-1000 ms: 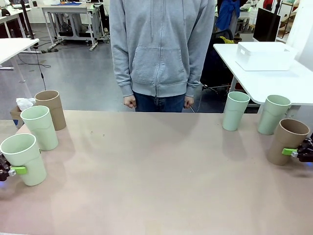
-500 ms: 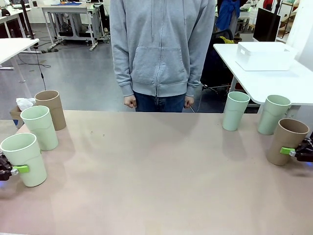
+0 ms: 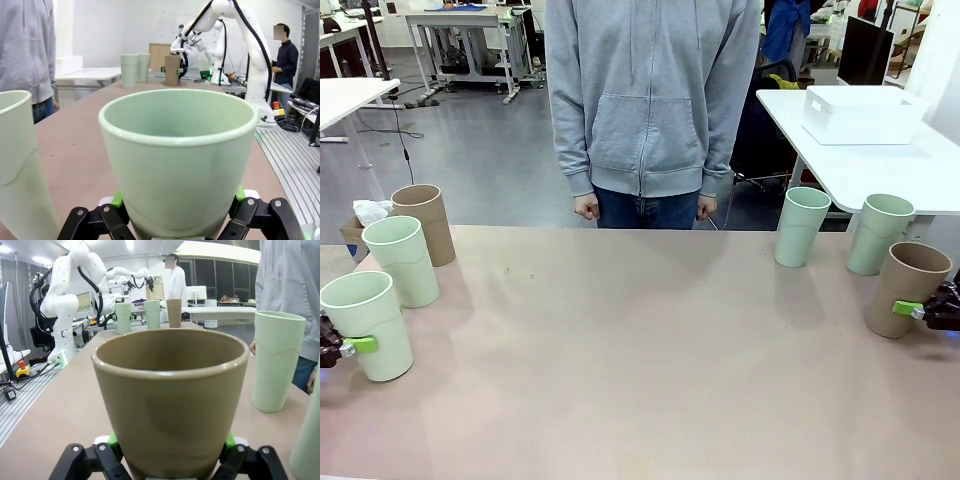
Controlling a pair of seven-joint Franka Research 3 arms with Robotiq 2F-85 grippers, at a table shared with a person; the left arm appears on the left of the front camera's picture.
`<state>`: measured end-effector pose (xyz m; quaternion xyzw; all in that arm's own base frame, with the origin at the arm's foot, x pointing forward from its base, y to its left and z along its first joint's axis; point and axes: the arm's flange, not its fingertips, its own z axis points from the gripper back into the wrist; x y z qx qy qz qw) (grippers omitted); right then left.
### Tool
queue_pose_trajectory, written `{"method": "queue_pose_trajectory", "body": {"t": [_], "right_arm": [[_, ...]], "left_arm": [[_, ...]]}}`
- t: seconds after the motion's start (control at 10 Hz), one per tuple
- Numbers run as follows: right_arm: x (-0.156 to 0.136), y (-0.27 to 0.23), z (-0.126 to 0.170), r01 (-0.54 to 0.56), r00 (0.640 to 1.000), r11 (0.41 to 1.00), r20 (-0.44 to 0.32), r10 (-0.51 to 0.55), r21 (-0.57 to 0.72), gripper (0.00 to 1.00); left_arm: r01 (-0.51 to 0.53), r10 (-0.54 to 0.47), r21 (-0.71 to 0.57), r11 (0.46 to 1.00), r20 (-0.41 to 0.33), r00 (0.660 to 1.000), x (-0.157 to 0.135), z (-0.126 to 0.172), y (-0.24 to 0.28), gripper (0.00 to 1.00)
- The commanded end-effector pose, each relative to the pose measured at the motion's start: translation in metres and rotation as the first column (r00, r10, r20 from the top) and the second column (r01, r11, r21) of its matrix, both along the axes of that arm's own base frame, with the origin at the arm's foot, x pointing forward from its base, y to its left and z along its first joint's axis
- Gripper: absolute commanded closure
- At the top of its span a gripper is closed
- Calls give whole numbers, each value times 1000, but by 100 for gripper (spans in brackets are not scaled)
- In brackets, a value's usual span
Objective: Stack the cups and store them in the basket.
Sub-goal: Pick up two Reusable plastic cups , one in each hand.
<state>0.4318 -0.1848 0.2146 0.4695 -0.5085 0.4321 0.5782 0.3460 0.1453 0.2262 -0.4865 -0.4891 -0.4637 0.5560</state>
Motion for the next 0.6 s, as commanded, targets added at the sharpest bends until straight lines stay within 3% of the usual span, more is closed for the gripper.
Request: {"method": "queue_pose_trajectory", "body": {"t": [0.0,0.2,0.3,0.5], "right_arm": [[0,1,0,2,1000,1000,0,-2,-2,60],[0,1,0,2,1000,1000,0,-2,-2,60],[0,0,0,0,1000,1000,0,0,0,16],[-20,26,46,51,998,997,28,-49,-54,16]], "left_arm": [[-7,7,-7,1000,19,1000,-3,-2,0,43],[-7,7,-7,1000,19,1000,-3,-2,0,43],[0,0,-3,1000,-1,1000,0,-1,0,13],[-33,33,-13,999,43,999,4,47,-6,13]]}}
